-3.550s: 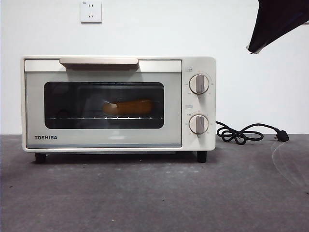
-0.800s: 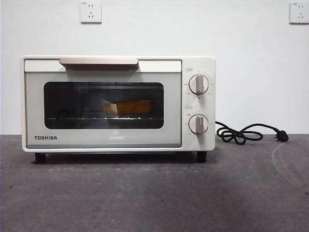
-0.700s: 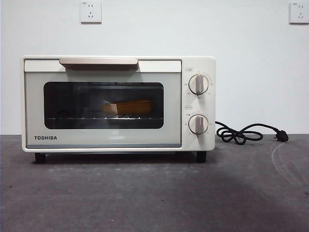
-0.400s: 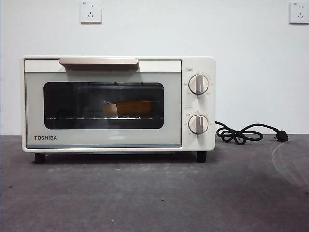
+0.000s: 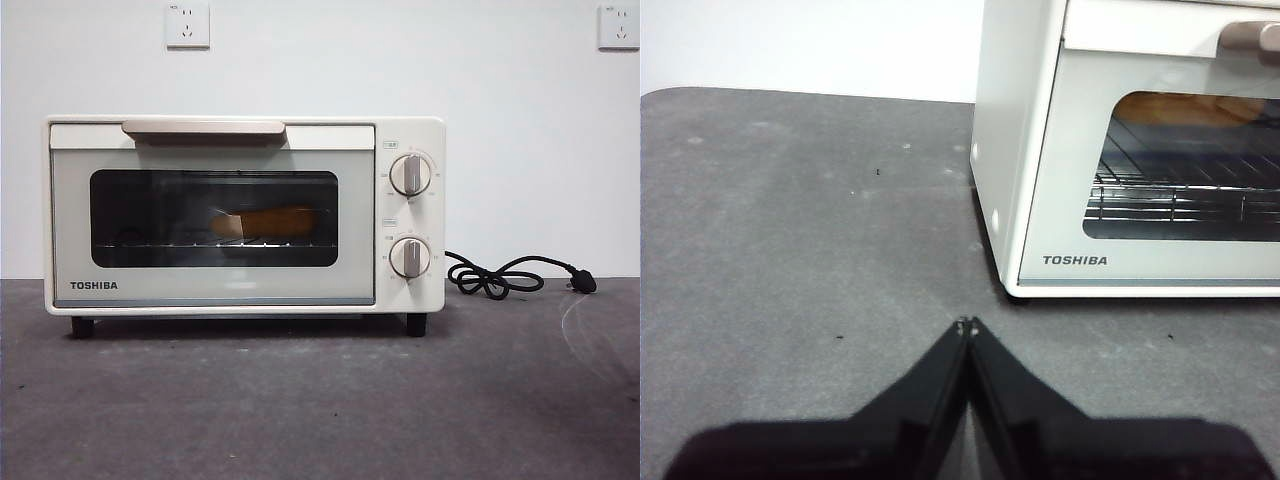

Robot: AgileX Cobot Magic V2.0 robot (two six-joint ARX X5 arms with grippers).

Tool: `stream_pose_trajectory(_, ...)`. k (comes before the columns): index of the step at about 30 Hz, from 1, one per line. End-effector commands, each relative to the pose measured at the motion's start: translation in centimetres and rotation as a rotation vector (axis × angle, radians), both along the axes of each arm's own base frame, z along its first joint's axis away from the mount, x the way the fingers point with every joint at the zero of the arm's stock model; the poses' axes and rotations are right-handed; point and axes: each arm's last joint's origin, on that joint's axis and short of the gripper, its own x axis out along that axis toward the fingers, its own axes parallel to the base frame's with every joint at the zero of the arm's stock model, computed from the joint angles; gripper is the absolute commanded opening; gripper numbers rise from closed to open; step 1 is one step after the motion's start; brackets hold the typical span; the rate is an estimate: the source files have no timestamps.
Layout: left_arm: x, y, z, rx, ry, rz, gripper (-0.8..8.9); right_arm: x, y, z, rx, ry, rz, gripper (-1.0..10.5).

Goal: Take the corn from the table,put the corn in the oven

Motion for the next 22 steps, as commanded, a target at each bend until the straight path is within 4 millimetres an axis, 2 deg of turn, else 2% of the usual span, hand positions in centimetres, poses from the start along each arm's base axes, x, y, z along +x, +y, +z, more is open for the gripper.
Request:
stream_pose_trajectory(1, 0.04, -0.01, -0.17, -0.002, 0.000, 0.000, -0.04, 0.05, 0.12, -0.28, 0.015, 0.002, 0.008, 0.0)
stream_pose_trajectory(22, 0.04, -0.01, -0.17, -0.002, 0.000, 0.000, -0.04, 0.06, 0.06, -0.24, 0.026, -0.001, -0.013, 0.0)
